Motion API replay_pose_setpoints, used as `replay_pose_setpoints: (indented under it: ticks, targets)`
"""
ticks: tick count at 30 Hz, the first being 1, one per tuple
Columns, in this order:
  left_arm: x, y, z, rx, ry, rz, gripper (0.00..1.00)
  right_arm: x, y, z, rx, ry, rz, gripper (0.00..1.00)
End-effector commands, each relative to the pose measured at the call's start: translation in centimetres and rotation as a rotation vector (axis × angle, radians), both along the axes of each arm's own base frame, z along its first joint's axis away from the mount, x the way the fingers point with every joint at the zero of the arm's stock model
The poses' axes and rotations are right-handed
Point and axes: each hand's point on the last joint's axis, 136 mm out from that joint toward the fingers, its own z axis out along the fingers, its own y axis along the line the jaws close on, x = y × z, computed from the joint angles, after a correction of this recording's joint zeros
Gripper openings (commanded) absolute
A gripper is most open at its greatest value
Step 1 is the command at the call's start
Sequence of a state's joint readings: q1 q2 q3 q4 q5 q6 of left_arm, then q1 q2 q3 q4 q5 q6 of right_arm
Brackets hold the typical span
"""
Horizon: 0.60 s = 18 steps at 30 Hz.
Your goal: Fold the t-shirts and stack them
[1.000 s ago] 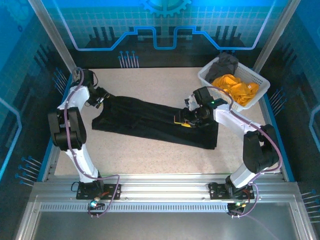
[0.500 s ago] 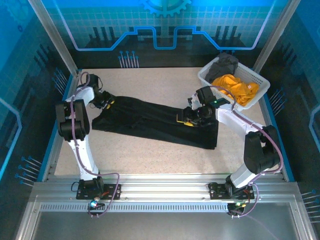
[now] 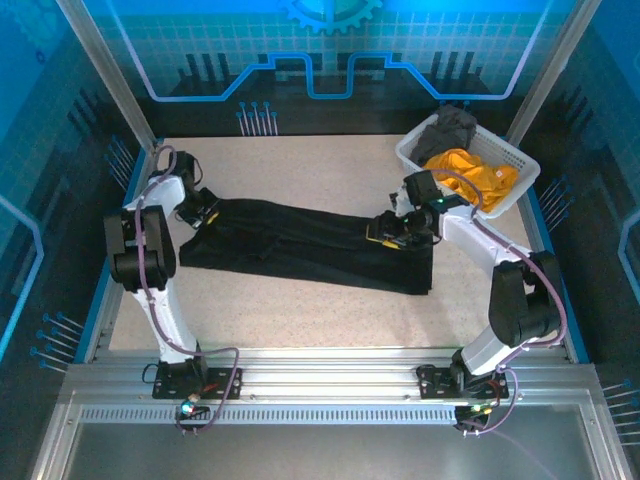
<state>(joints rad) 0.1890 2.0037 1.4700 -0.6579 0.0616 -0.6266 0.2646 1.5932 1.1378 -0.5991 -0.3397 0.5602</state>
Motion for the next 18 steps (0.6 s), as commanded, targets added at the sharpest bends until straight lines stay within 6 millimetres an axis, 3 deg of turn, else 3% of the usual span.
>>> replay_pose_setpoints:
  ticks: [1, 6, 9, 11, 14, 18]
  targets:
    - [-1.2, 1.3, 2.3, 0.055, 0.017, 0.047, 0.06, 0.1, -3.8, -1.4, -0.126, 0.033, -0.047, 0.50]
    - [-2.4, 1.5, 2.8, 0.063, 0.029, 0.092, 0.22, 1.3, -6.9, -1.9, -0.231, 0.036, -0.086, 0.50]
    - [-4.3, 2.2, 3.3, 0.112, 0.060, 0.156, 0.38, 2.3, -8.0, -2.6, -0.298, 0.050, -0.088, 0.49]
    - [-5.5, 2.0, 4.5, 0.154, 0.041, 0.190, 0.42, 2.8, -8.8, -3.2, -0.351, 0.064, -0.088, 0.47]
    - [-6.9, -1.2, 5.4, 0.108, -0.001, 0.199, 0.39, 3.4, -9.6, -4.3, -0.427, 0.087, -0.079, 0.43]
    - [-8.5, -8.4, 3.1, -0.065, 0.056, 0.163, 0.34, 4.0, -9.9, -6.4, -0.511, 0.142, -0.041, 0.36]
